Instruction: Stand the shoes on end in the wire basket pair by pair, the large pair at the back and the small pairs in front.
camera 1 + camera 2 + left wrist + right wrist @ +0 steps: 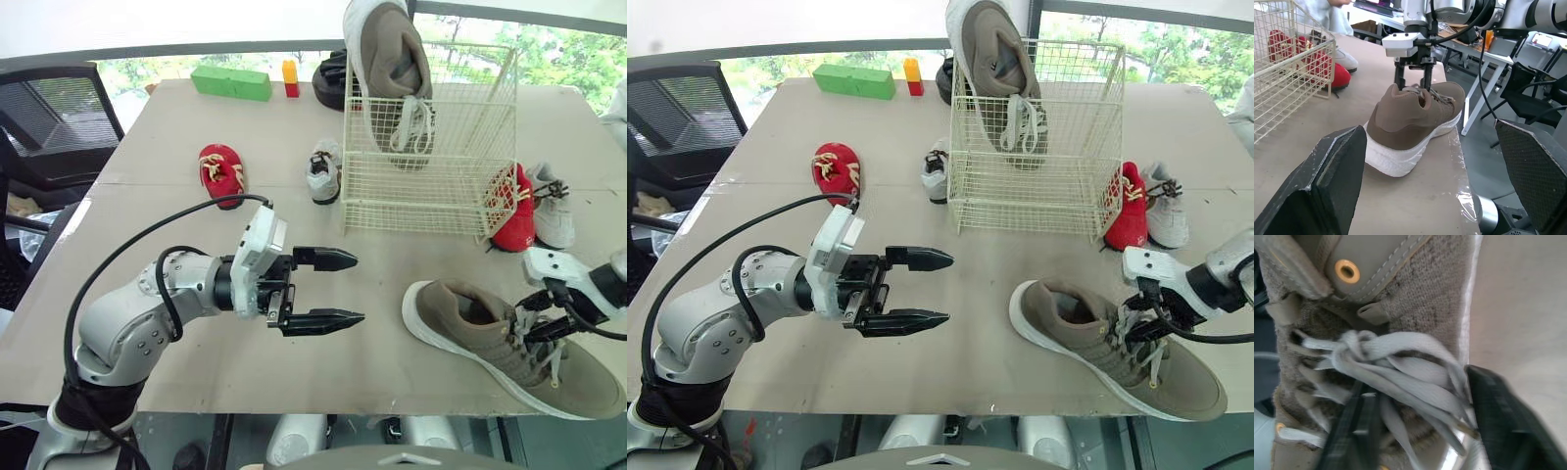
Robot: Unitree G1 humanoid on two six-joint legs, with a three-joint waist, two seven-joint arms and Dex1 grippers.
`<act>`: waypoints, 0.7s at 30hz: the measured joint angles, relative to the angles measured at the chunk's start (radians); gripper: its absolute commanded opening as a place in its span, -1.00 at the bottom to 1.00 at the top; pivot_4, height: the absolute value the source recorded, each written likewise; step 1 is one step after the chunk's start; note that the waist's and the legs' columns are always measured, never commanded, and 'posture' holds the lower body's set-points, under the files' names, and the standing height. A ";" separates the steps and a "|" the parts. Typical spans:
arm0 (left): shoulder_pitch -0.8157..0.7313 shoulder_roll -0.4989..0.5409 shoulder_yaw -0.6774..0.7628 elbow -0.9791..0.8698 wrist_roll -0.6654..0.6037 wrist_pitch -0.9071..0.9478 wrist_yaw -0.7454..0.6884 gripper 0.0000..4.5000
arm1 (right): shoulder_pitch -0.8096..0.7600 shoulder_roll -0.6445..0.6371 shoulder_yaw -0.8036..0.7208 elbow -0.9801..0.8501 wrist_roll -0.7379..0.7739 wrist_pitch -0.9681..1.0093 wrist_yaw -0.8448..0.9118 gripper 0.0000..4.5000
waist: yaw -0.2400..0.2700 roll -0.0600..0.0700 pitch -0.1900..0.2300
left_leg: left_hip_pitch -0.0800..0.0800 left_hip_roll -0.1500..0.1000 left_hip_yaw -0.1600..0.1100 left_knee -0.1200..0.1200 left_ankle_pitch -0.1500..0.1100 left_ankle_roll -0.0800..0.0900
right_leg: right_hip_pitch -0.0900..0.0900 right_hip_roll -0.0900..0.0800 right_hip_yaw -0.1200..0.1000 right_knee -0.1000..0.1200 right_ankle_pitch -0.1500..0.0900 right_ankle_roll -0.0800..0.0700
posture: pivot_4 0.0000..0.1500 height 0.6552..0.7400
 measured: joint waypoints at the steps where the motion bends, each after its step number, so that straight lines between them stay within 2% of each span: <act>1: 0.006 0.000 0.001 -0.002 0.000 0.000 0.003 1.00 | 0.001 -0.001 0.000 0.000 -0.001 0.002 0.003 -0.91 | 0.000 0.000 0.000 | 0.000 0.000 0.000 0.000 0.000 0.000 | 0.000 0.000 0.000 -0.001 0.001 0.002 | 1.00 1.00; 2: 0.017 0.000 0.002 -0.007 0.000 0.000 0.008 1.00 | 0.013 -0.006 -0.006 -0.002 0.006 0.000 0.008 -0.99 | 0.001 0.000 0.000 | 0.000 0.000 -0.001 -0.001 0.000 0.000 | 0.000 0.000 -0.001 -0.001 0.001 0.002 | 1.00 1.00; 4: 0.040 0.000 0.008 -0.013 0.000 -0.001 0.018 1.00 | 0.058 -0.020 -0.031 -0.005 0.036 -0.003 0.020 -0.99 | 0.003 0.000 0.000 | -0.001 0.000 -0.002 -0.001 0.000 0.000 | 0.000 -0.001 -0.002 -0.002 0.001 0.002 | 1.00 1.00; 6: 0.054 -0.007 0.012 -0.024 0.000 -0.005 0.035 1.00 | 0.120 -0.018 -0.129 -0.015 0.133 0.049 0.026 -0.99 | 0.002 0.002 0.001 | -0.002 0.000 -0.002 -0.001 0.000 0.000 | 0.000 -0.001 -0.001 -0.002 0.001 0.002 | 1.00 1.00; 8: 0.071 -0.010 0.021 -0.033 -0.002 -0.007 0.047 1.00 | 0.167 -0.014 -0.286 -0.049 0.258 0.129 0.032 -0.99 | 0.001 0.006 0.002 | -0.002 0.000 -0.002 -0.001 0.000 0.000 | 0.000 -0.001 -0.001 -0.002 0.002 0.002 | 1.00 1.00; 10: 0.077 -0.014 0.040 -0.037 -0.023 -0.005 0.059 1.00 | 0.219 -0.010 -0.571 -0.121 0.451 0.313 0.036 -0.99 | 0.001 0.007 0.002 | -0.001 0.000 -0.002 -0.001 -0.001 0.000 | 0.000 -0.001 -0.002 -0.002 0.002 0.002 | 1.00 1.00; 11: 0.077 -0.017 0.048 -0.037 -0.028 -0.005 0.061 1.00 | 0.209 -0.005 -0.637 -0.138 0.507 0.364 0.032 -0.99 | 0.001 0.007 0.002 | -0.001 0.001 -0.002 -0.001 -0.001 0.000 | 0.000 -0.001 -0.003 -0.002 0.002 0.001 | 1.00 1.00; 12: 0.075 -0.021 0.054 -0.037 -0.042 -0.003 0.068 1.00 | 0.164 0.018 -0.712 -0.143 0.602 0.443 -0.004 -0.99 | -0.001 0.007 0.002 | -0.001 0.001 -0.002 -0.001 -0.001 0.000 | 0.000 -0.001 -0.004 -0.002 0.003 0.000 | 1.00 1.00; 14: 0.055 -0.043 0.055 -0.034 -0.072 0.004 0.079 1.00 | -0.027 0.106 -0.806 -0.105 0.814 0.541 -0.186 -0.99 | -0.005 0.006 0.003 | 0.000 0.002 0.000 -0.001 -0.001 0.000 | 0.000 -0.001 -0.004 -0.003 0.004 -0.002 | 1.00 1.00; 16: 0.020 -0.054 0.049 -0.020 -0.090 0.010 0.088 1.00 | -0.249 0.228 -0.821 -0.047 0.901 0.541 -0.413 -0.99 | -0.010 0.002 0.003 | 0.002 0.003 0.002 0.000 -0.001 0.000 | 0.002 -0.001 -0.005 -0.003 0.005 -0.006 | 1.00 1.00; 18: -0.020 -0.080 0.050 0.010 -0.091 0.006 0.099 1.00 | -0.456 0.397 -0.772 0.005 0.838 0.449 -0.655 -0.99 | -0.018 0.001 0.003 | 0.003 0.003 0.003 0.000 0.000 0.000 | 0.002 0.000 -0.005 -0.003 0.005 -0.007 | 1.00 1.00; 21: -0.083 -0.115 0.047 0.059 -0.080 -0.004 0.119 1.00 | -0.642 0.568 -0.623 0.131 0.587 0.225 -0.900 -0.99 | -0.025 0.000 0.003 | 0.001 0.003 0.006 0.001 0.002 -0.003 | 0.000 0.000 -0.004 -0.001 0.008 -0.003 | 1.00 1.00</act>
